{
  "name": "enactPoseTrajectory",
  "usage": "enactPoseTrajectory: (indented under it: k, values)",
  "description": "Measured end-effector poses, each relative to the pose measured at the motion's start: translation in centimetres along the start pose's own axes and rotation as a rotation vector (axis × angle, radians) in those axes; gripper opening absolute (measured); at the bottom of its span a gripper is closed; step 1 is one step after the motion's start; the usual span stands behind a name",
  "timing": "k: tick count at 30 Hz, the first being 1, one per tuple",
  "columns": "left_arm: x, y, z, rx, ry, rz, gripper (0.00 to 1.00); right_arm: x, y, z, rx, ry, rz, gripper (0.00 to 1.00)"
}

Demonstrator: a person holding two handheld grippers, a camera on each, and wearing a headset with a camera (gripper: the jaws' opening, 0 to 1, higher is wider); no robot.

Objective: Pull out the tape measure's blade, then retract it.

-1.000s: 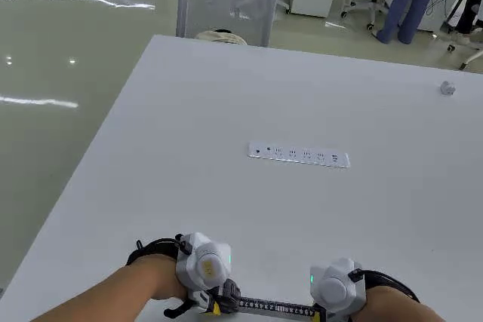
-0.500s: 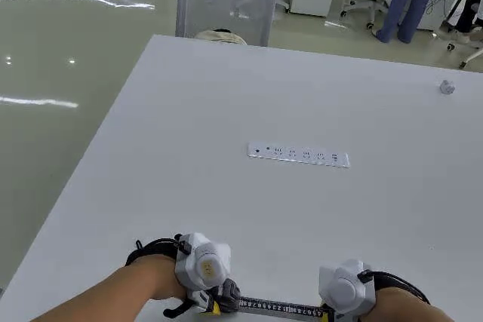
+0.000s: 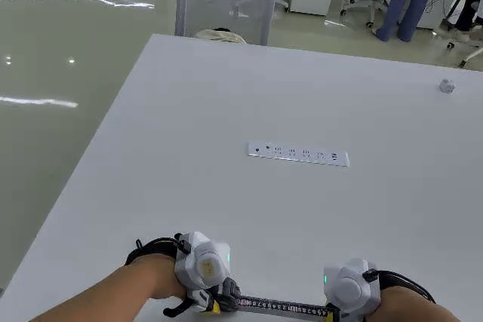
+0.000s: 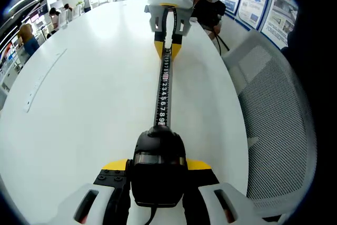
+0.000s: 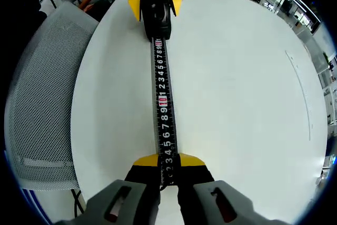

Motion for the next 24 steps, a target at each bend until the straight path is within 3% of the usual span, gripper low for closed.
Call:
enactPoseTrajectory:
  k: [24]
  values:
    - [0.0,0.0,0.0,0.002,0.004,0.000,0.35,-0.1,-1.3,-0.5,0.011,-0.003,0.008,0.11]
Point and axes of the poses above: the centre of the closed fingertips' face, and the gripper's own axes: z roughly forward along the fingers, x roughly to its left, y roughly out of its top, the point moved 7 cm from there along -z, roughly backward along the fingers, and after that the axes turned 9 degrees about -y, right-handed, at the moved point
